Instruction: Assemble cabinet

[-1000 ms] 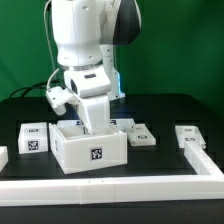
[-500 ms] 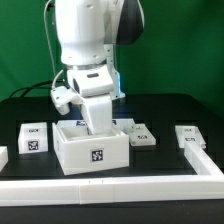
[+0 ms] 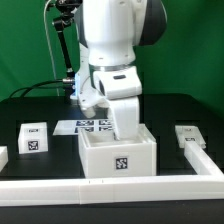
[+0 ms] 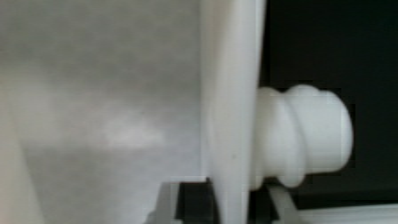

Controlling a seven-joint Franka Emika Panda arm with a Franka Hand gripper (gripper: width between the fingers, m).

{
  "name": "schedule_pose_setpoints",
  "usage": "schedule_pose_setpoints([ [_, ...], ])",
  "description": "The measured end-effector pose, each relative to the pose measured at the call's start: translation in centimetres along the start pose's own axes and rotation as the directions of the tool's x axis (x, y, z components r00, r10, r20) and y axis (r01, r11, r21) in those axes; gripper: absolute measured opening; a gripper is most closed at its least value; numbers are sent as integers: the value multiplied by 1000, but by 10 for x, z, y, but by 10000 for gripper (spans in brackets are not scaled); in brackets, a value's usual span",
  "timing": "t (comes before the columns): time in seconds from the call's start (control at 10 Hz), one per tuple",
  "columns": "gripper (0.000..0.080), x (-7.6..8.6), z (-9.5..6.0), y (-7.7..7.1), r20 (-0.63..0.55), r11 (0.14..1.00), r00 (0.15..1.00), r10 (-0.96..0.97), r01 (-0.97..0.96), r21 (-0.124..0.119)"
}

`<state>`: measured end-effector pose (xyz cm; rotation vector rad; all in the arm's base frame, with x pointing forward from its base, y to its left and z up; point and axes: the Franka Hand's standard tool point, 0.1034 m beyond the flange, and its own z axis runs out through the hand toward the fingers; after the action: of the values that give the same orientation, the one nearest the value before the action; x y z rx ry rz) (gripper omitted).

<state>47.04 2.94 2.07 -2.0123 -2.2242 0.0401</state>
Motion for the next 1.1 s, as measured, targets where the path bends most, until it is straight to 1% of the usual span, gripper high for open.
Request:
schedule_pose_setpoints([
  [0.1, 50, 12, -1, 11, -4, 999, 999, 32, -32, -10],
  [0.3, 50, 38, 0, 27, -10, 995, 995, 96, -96, -19],
  [0.6, 50, 56, -1, 48, -19, 986, 986, 163, -163, -35],
  [0.7, 49, 59, -2, 52, -22, 985, 985, 168, -169, -41],
  [0.8, 47, 63, -1, 55, -24, 984, 985, 173, -174, -42],
  [1.0, 47, 69, -1, 57, -21, 987, 987, 159, -160, -23],
  [1.1, 47, 73, -2, 58, -16, 991, 991, 129, -130, -29],
])
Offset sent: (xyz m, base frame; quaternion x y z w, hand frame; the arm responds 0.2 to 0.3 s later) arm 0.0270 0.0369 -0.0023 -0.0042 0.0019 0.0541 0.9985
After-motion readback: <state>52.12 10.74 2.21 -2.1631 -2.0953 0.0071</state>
